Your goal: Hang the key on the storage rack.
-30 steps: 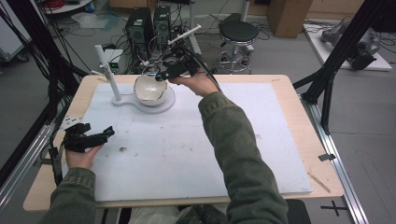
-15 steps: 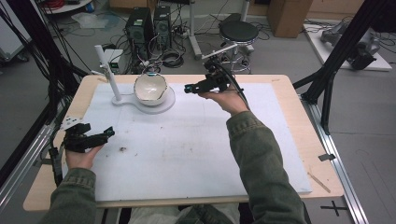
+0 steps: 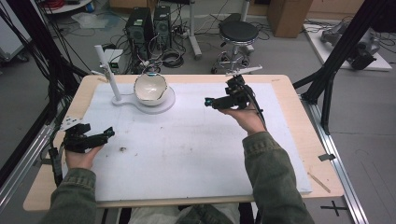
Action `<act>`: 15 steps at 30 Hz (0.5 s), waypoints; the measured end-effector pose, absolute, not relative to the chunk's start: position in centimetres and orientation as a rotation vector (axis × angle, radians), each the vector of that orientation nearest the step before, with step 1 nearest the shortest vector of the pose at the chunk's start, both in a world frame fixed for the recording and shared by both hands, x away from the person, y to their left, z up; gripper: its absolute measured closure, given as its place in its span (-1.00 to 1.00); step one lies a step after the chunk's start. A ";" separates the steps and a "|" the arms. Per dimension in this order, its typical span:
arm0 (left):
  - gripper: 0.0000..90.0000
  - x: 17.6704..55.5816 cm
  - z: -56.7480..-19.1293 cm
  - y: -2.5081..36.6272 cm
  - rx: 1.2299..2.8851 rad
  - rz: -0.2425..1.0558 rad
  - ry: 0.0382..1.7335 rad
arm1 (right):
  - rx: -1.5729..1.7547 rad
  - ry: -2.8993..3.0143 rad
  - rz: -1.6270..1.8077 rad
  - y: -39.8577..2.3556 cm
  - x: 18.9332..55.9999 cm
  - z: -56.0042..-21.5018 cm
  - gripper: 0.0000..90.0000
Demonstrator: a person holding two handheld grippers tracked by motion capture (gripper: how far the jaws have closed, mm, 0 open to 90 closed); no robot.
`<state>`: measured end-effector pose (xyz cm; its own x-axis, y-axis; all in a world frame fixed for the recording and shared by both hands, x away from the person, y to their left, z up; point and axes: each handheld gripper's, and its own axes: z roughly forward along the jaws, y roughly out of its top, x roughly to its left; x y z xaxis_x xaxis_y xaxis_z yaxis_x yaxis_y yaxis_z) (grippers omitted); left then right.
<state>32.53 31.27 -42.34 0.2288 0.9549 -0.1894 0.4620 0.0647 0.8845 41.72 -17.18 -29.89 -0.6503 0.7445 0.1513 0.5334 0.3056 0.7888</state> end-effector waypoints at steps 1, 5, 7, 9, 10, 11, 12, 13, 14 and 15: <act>-0.94 32.5 -42.3 31.3 1.551 0.651 1.379 | 1.178 2.327 1.264 -17.5 41.5 -30.3 -0.97; -0.94 32.5 -42.3 31.2 1.551 0.651 1.380 | 1.209 2.304 1.273 -18.9 40.9 -31.7 -0.97; -0.94 32.5 -42.3 31.2 1.552 0.651 1.381 | 1.225 2.296 1.273 -19.5 40.6 -32.3 -0.97; -0.94 32.5 -42.3 31.3 1.552 0.653 1.379 | 1.242 2.278 1.273 -20.1 40.3 -32.7 -0.97; -0.94 32.5 -42.3 31.2 1.552 0.653 1.379 | 1.247 2.271 1.276 -20.3 40.1 -32.9 -0.97; -0.94 32.5 -42.3 31.2 1.552 0.654 1.380 | 1.254 2.263 1.281 -20.6 40.0 -33.2 -0.97; -0.94 32.5 -42.3 31.2 1.551 0.652 1.380 | 1.261 2.260 1.279 -20.8 39.8 -33.4 -0.97; -0.94 32.5 -42.3 31.2 1.552 0.653 1.381 | 1.266 2.258 1.276 -21.1 39.6 -33.7 -0.97; -0.94 32.5 -42.3 31.2 1.551 0.652 1.381 | 1.276 2.255 1.268 -21.3 39.5 -34.0 -0.97; -0.94 32.5 -42.4 31.2 1.552 0.652 1.381 | 1.273 2.252 1.263 -21.5 39.3 -34.2 -0.97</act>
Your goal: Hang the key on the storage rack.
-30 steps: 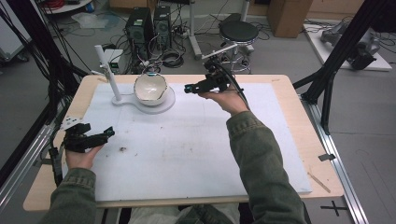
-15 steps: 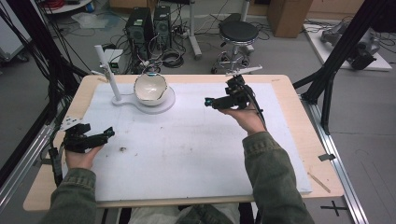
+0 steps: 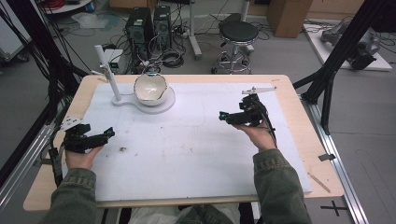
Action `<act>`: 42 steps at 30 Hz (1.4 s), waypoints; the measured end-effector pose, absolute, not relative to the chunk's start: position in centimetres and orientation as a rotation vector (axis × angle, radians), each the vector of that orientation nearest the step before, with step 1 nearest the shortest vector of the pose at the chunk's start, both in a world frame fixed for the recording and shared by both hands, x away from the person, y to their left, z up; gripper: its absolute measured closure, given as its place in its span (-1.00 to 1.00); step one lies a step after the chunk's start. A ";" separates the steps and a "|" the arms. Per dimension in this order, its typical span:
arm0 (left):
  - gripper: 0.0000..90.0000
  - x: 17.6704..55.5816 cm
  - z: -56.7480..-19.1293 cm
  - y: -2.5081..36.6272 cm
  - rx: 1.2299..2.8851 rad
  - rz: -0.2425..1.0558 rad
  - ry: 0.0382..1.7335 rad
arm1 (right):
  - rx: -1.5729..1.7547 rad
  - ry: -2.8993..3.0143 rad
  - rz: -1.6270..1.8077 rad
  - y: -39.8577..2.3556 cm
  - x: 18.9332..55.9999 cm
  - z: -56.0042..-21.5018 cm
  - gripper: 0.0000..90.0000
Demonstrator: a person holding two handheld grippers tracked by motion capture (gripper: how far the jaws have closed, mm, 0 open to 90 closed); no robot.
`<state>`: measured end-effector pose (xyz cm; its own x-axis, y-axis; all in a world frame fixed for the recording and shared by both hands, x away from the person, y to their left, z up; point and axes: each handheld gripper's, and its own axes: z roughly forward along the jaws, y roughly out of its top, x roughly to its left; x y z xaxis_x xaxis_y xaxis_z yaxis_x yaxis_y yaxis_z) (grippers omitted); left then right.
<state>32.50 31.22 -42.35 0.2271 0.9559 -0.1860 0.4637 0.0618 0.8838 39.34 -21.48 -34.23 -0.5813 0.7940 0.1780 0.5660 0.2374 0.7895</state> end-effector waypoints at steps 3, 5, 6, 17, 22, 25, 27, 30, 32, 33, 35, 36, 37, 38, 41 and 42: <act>-0.94 32.5 -42.3 31.2 1.552 0.652 1.382 | 1.280 2.234 1.259 -22.1 38.9 -35.0 -0.97; -0.94 32.5 -42.3 31.2 1.552 0.652 1.382 | 1.285 2.217 1.256 -22.4 38.5 -35.6 -0.97; -0.94 32.5 -42.3 31.2 1.555 0.653 1.381 | 1.289 2.209 1.256 -22.5 38.3 -35.8 -0.97; -0.94 32.4 -42.3 31.2 1.554 0.653 1.383 | 1.286 2.128 1.235 -23.5 36.6 -38.0 -0.97; -0.94 32.4 -42.3 31.2 1.557 0.654 1.381 | 1.280 2.057 1.221 -23.9 35.9 -38.9 -0.97; -0.94 32.4 -42.3 31.2 1.559 0.654 1.381 | 1.282 2.011 1.221 -24.2 35.6 -39.2 -0.97; -0.94 32.4 -42.3 31.2 1.559 0.654 1.380 | 1.288 1.965 1.226 -24.4 35.3 -39.3 -0.97; -0.94 32.4 -42.3 31.2 1.559 0.655 1.381 | 1.298 1.897 1.238 -24.7 35.0 -39.5 -0.97; -0.94 32.4 -42.3 31.2 1.559 0.655 1.381 | 1.298 1.843 1.249 -24.8 34.6 -39.6 -0.97; -0.94 32.4 -42.3 31.2 1.559 0.654 1.380 | 1.297 1.808 1.254 -24.9 34.4 -39.7 -0.97; -0.94 32.4 -42.3 31.2 1.557 0.654 1.379 | 1.294 1.750 1.287 -25.0 34.1 -39.9 -0.97; -0.94 32.3 -42.3 31.2 1.557 0.654 1.379 | 1.302 1.737 1.283 -25.1 34.0 -39.9 -0.97; -0.94 32.3 -42.3 31.2 1.553 0.654 1.381 | 1.297 1.728 1.280 -25.2 34.0 -39.9 -0.97; -0.94 32.3 -42.3 31.2 1.553 0.653 1.380 | 1.302 1.729 1.286 -25.2 34.0 -39.9 -0.97; -0.94 32.3 -42.3 31.2 1.559 0.651 1.378 | 1.312 1.731 1.293 -25.5 34.0 -40.1 -0.97; -0.94 32.3 -42.3 31.2 1.562 0.650 1.377 | 1.315 1.739 1.292 -25.5 34.1 -40.1 -0.97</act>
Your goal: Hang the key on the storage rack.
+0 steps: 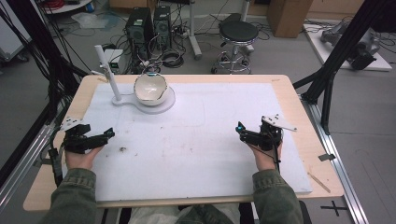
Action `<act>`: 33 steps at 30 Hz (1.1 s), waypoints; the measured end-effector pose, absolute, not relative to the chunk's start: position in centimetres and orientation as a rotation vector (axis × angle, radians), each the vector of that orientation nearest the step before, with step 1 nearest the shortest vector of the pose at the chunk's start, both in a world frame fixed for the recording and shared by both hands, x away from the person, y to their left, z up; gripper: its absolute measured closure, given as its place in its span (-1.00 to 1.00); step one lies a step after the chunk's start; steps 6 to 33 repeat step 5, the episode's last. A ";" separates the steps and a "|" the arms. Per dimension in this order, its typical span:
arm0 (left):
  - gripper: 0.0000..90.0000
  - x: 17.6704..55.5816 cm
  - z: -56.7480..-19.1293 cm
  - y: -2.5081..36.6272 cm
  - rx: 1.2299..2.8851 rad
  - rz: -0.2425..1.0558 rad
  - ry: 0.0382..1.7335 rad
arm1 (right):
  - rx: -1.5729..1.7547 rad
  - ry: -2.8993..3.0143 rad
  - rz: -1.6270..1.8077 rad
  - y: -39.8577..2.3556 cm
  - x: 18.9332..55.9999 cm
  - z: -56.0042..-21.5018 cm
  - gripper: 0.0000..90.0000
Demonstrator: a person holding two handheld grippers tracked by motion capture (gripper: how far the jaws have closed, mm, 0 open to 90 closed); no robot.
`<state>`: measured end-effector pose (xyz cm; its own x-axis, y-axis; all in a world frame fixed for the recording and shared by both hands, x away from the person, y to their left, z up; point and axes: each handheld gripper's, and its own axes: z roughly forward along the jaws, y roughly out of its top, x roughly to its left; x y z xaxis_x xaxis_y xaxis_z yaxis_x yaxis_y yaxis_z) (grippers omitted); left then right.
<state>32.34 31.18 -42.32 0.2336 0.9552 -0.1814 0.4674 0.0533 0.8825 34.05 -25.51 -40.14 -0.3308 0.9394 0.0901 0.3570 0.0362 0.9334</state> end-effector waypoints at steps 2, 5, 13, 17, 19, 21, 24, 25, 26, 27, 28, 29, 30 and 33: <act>-0.94 32.4 -42.3 31.1 1.561 0.650 1.375 | 1.304 1.756 1.285 -25.5 34.2 -40.2 -0.97; -0.94 32.4 -42.4 31.1 1.566 0.648 1.372 | 1.312 1.768 1.277 -25.5 34.3 -40.3 -0.97; -0.94 32.4 -42.4 31.1 1.566 0.648 1.372 | 1.312 1.768 1.277 -25.5 34.3 -40.3 -0.97; -0.94 32.4 -42.4 31.1 1.566 0.648 1.372 | 1.312 1.768 1.277 -25.5 34.3 -40.3 -0.97; -0.94 32.4 -42.4 31.1 1.566 0.648 1.372 | 1.312 1.768 1.277 -25.5 34.3 -40.3 -0.97; -0.94 32.4 -42.4 31.1 1.566 0.648 1.372 | 1.312 1.768 1.277 -25.5 34.3 -40.3 -0.97; -0.94 32.4 -42.4 31.1 1.566 0.648 1.372 | 1.312 1.768 1.277 -25.5 34.3 -40.3 -0.97; -0.94 32.4 -42.4 31.1 1.566 0.648 1.372 | 1.312 1.768 1.277 -25.5 34.3 -40.3 -0.97; -0.94 32.4 -42.4 31.1 1.566 0.648 1.372 | 1.312 1.768 1.277 -25.5 34.3 -40.3 -0.97; -0.94 32.4 -42.4 31.1 1.566 0.648 1.372 | 1.312 1.768 1.277 -25.5 34.3 -40.3 -0.97; -0.94 32.4 -42.4 31.1 1.566 0.648 1.372 | 1.312 1.768 1.277 -25.5 34.3 -40.3 -0.97; -0.94 32.4 -42.4 31.1 1.566 0.648 1.372 | 1.312 1.768 1.277 -25.5 34.3 -40.3 -0.97; -0.94 32.4 -42.4 31.1 1.566 0.648 1.372 | 1.312 1.768 1.277 -25.5 34.3 -40.3 -0.97; -0.94 32.4 -42.4 31.1 1.566 0.648 1.372 | 1.312 1.768 1.277 -25.5 34.3 -40.3 -0.97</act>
